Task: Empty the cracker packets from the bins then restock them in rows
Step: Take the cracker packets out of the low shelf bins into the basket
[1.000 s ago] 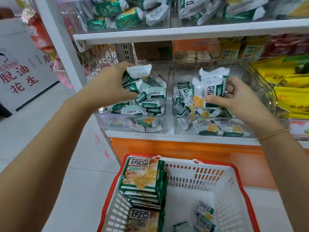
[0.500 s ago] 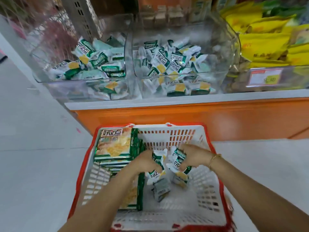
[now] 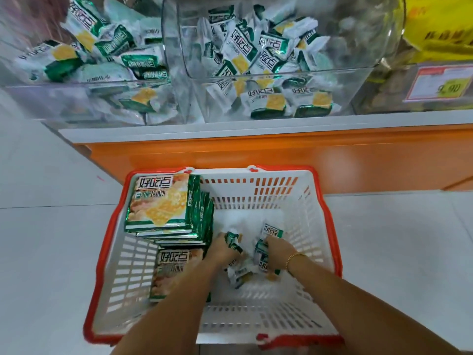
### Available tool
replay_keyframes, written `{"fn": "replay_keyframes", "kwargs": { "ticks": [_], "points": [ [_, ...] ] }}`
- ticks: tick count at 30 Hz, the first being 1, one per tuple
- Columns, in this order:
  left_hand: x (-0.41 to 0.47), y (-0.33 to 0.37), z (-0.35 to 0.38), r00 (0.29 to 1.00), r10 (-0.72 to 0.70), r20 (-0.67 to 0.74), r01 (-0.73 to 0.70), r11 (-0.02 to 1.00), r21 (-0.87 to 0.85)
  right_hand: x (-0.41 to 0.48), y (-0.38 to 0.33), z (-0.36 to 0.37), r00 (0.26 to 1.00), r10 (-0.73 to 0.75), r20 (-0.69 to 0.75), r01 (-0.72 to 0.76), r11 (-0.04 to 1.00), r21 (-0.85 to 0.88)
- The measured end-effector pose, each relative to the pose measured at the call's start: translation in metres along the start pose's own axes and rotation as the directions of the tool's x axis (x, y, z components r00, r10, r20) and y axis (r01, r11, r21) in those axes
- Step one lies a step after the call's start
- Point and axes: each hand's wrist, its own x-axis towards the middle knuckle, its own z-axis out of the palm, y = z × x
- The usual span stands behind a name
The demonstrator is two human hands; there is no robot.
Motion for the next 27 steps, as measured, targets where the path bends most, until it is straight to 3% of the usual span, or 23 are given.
{"fn": "replay_keyframes", "kwargs": {
  "ticks": [7, 10, 12, 17, 20, 24, 27],
  "points": [
    [-0.011, 0.009, -0.016, 1.000, 0.015, 0.022, -0.018, 0.993, 0.119, -0.019, -0.010, -0.066, 0.999, -0.049, 0.003, 0.049, 0.994, -0.100],
    [-0.030, 0.029, -0.040, 0.993, 0.116, 0.026, -0.118, 0.972, 0.203, -0.059, -0.027, -0.126, 0.984, -0.173, -0.052, 0.162, 0.973, -0.163],
    [-0.051, 0.053, -0.064, 0.967, 0.257, 0.003, -0.251, 0.943, 0.218, -0.105, -0.043, -0.166, 0.958, -0.272, -0.087, 0.253, 0.950, -0.184],
    [-0.133, 0.138, -0.129, 0.779, 0.608, -0.155, -0.586, 0.793, 0.164, -0.215, -0.074, -0.258, 0.862, -0.485, -0.145, 0.456, 0.868, -0.195],
    [-0.184, 0.173, -0.171, 0.613, 0.750, -0.248, -0.728, 0.659, 0.192, -0.248, -0.085, -0.303, 0.803, -0.512, -0.306, 0.476, 0.859, -0.189],
    [-0.210, 0.191, -0.232, 0.487, 0.787, -0.379, -0.702, 0.610, 0.366, -0.225, -0.084, -0.337, 0.700, -0.449, -0.555, 0.362, 0.894, -0.265],
    [-0.202, 0.191, -0.281, 0.427, 0.768, -0.477, -0.622, 0.633, 0.462, -0.193, -0.085, -0.348, 0.751, -0.373, -0.545, 0.323, 0.927, -0.190]
  ]
}}
